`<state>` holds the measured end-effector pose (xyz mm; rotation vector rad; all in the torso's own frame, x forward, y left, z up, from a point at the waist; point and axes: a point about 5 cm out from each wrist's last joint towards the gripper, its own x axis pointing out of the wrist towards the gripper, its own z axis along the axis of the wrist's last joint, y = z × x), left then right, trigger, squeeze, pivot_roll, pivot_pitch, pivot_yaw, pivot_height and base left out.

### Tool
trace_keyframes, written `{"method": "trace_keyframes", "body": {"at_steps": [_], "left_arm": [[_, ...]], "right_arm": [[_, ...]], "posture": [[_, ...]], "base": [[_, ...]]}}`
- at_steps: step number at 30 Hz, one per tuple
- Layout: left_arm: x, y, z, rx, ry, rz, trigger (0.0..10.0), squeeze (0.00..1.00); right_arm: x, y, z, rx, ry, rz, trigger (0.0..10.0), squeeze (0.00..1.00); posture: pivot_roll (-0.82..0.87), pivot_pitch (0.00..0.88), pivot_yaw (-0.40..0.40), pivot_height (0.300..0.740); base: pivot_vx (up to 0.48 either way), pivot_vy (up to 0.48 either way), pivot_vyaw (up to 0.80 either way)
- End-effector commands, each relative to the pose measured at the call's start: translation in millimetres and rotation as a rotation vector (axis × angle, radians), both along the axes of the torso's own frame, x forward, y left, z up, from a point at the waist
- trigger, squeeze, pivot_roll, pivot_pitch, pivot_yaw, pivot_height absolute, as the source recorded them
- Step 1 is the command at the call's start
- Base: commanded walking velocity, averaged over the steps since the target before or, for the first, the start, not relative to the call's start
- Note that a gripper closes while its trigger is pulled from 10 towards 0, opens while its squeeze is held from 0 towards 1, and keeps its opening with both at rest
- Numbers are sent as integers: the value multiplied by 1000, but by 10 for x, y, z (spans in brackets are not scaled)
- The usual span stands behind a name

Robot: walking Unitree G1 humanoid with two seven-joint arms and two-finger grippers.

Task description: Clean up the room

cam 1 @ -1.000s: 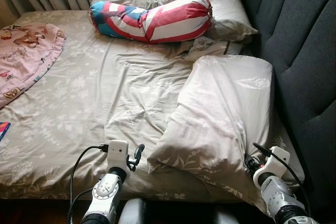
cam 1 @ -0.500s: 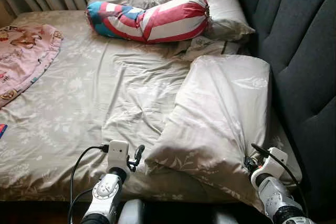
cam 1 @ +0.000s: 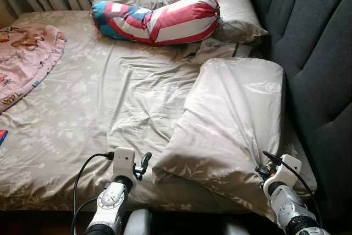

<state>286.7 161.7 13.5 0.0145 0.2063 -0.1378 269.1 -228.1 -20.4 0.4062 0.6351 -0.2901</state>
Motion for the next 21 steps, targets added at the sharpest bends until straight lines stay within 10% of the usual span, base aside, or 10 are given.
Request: {"method": "trace_keyframes", "body": {"at_steps": [1, 15, 21], "left_arm": [[-36, 33, -45, 12, 24, 4, 10000, 0], [-9, 35, -29, 13, 23, 13, 10000, 0], [4, 3, -25, 9, 24, 12, 10000, 0]], "right_arm": [[-325, 105, -295, 39, 178, 7, 0, 0], [-321, -137, -227, -71, 172, -48, 0, 0], [-310, -936, 172, -372, 87, -290, 0, 0]], "posture": [[-12, 103, 49, 632], [-30, 89, 44, 632], [-51, 85, 41, 632]], "base": [[0, 0, 0], [0, 0, 0], [0, 0, 0]]}}
